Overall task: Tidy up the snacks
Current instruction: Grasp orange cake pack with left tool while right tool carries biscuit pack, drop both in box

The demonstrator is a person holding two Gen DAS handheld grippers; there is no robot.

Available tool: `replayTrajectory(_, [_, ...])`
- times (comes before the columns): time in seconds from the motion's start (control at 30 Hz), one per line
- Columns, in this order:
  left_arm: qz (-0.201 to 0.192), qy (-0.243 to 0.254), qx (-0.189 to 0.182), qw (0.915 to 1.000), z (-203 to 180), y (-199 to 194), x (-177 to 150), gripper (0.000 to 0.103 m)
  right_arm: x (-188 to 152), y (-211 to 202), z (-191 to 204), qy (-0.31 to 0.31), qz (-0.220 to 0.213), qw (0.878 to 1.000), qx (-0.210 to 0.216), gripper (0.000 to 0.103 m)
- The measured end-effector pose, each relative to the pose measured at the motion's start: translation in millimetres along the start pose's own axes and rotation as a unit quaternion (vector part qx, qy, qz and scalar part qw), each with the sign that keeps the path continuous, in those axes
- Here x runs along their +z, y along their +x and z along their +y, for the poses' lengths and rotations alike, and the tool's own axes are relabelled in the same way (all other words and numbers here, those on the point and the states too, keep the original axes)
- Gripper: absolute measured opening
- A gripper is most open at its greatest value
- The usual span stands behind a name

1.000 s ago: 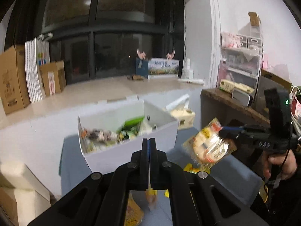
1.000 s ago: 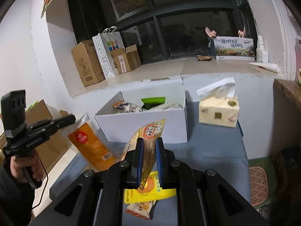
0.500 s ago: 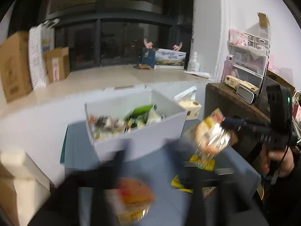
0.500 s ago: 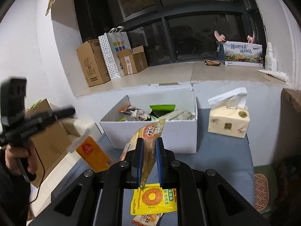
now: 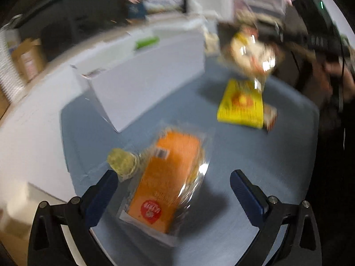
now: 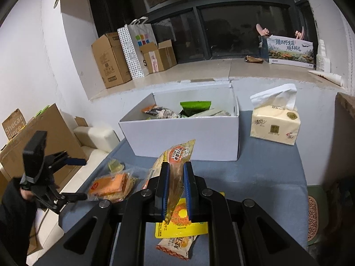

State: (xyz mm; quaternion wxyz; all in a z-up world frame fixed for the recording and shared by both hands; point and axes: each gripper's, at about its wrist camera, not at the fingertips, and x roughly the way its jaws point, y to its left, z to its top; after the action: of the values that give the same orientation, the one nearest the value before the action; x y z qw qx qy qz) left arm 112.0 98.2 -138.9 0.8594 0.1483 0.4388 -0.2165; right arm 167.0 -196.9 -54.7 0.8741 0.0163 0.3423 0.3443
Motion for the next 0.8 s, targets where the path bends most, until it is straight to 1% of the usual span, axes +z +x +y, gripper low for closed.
replayTrajectory(0.03, [0.008,0.007,-0.01,0.9999,2.6,5.0,-0.5,0.103,-0.7,0.6,0.7,-0.001,0.001,1.0,0.001,0.013])
replayTrajectory(0.07, [0.022,0.009,-0.031,0.9992,9.6,13.5,-1.2,0.103,-1.5,1.0,1.9,-0.002,0.002,1.0,0.002,0.013])
replayTrajectory(0.13, [0.051,0.002,-0.059,0.997,19.0,28.9,-2.3,0.103,-3.5,1.9,4.1,-0.004,0.005,1.0,0.004,0.013])
replayTrajectory(0.17, [0.068,0.002,-0.066,0.9955,22.5,37.1,-6.3,0.103,-4.1,2.1,4.7,-0.004,0.005,1.0,0.004,0.013])
replayTrajectory(0.23, [0.092,0.003,-0.063,0.9938,25.3,50.2,-10.8,0.103,-5.4,2.7,5.9,-0.004,0.007,1.0,0.006,0.013])
replayTrajectory(0.27, [0.097,0.001,-0.067,0.993,25.5,55.3,-14.8,0.102,-5.8,2.9,6.2,-0.004,0.008,1.0,0.006,0.013])
replayTrajectory(0.3, [0.081,0.005,-0.068,0.9944,24.1,52.4,-15.9,0.096,-6.4,3.2,6.3,-0.004,0.009,1.0,0.005,0.013])
replayTrajectory(0.33, [0.069,0.001,-0.07,0.9952,24.2,49.4,-16.9,0.086,-6.9,3.2,6.1,-0.003,0.009,1.0,0.005,0.013])
replayTrajectory(0.37, [0.058,-0.008,-0.064,0.9962,25.1,45.6,-17.7,0.078,-7.1,3.2,6.1,-0.002,0.009,1.0,0.005,0.013])
replayTrajectory(0.4, [0.048,-0.016,-0.071,0.9962,25.6,40.4,-19.0,0.065,-7.3,3.3,5.8,-0.001,0.01,1.0,0.005,0.013])
replayTrajectory(0.43, [0.041,-0.019,-0.072,0.9964,23.8,35.7,-19.8,0.063,-7.7,3.1,5.8,0.0,0.01,1.0,0.004,0.013])
replayTrajectory(0.5, [0.026,-0.023,-0.054,0.9979,18.4,22.7,-22.5,0.06,-8.3,2.8,6.2,0.0,0.009,1.0,0.004,0.013])
replayTrajectory(0.6, [-0.021,-0.053,-0.056,0.9968,13.3,-2.6,-26.3,0.059,-8.8,3.4,7.2,0.002,0.009,1.0,0.006,0.013])
replayTrajectory(0.73, [-0.08,-0.086,-0.063,0.9911,0.9,-37.0,-33.2,0.058,-11.0,5.3,8.3,0.004,0.011,1.0,0.007,0.013])
replayTrajectory(0.77, [-0.1,-0.097,-0.068,0.9879,-1.8,-47.4,-34.6,0.058,-11.5,5.5,8.7,0.005,0.012,1.0,0.008,0.013])
replayTrajectory(0.8, [-0.112,-0.108,-0.067,0.9855,-0.5,-51.6,-33.1,0.058,-11.5,5.5,9.6,0.005,0.012,1.0,0.01,0.013])
